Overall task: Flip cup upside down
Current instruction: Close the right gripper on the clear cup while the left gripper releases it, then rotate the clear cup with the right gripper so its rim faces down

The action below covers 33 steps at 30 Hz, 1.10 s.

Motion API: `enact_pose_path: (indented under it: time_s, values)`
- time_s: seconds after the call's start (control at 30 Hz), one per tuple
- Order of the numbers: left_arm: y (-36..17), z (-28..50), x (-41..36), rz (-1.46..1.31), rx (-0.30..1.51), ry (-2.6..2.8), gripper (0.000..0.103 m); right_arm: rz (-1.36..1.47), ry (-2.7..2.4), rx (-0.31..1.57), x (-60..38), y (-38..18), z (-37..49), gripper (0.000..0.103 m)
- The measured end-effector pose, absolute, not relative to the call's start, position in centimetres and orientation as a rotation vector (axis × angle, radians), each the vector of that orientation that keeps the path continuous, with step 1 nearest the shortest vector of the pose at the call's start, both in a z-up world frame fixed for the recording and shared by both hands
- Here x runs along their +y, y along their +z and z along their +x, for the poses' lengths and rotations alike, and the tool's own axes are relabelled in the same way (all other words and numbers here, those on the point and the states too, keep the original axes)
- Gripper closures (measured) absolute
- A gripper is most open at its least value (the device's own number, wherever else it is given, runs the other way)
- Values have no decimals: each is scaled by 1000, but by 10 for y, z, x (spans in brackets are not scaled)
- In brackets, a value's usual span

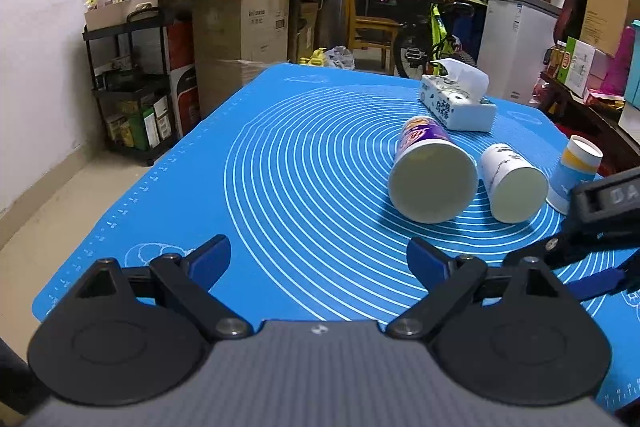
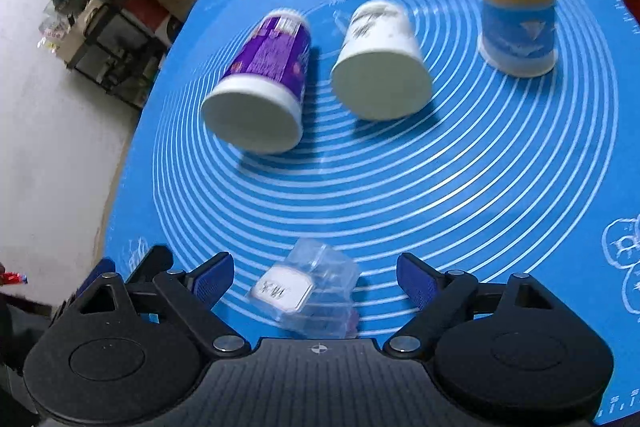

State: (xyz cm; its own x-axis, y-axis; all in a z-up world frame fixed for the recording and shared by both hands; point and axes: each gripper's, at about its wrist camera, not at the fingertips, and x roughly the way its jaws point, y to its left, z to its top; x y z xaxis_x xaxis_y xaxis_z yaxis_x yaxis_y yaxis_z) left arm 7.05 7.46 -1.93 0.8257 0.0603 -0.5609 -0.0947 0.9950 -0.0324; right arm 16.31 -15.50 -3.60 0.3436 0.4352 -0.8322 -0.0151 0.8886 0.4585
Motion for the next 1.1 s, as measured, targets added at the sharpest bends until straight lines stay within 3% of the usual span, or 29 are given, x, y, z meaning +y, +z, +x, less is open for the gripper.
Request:
enact_pose_path:
  time_s: [0.53, 0.6, 0.73, 0.8, 1.1]
  values:
    - [-20, 69, 75, -74, 590, 74, 9, 514, 276, 1265, -157, -56, 172, 15]
    - [-20, 69, 75, -73, 589, 74, 9, 503, 272, 1259, -155, -55, 173, 25]
    - [-20, 69, 74, -75, 591, 77, 9, 482, 284, 1261, -151, -55, 174, 30]
    - [-20, 68, 73, -79, 593, 78, 9, 501, 313, 1270, -150, -57, 174, 38]
    - [-21, 66, 74, -88, 598, 78, 9, 480, 346, 1229, -147, -54, 168, 40]
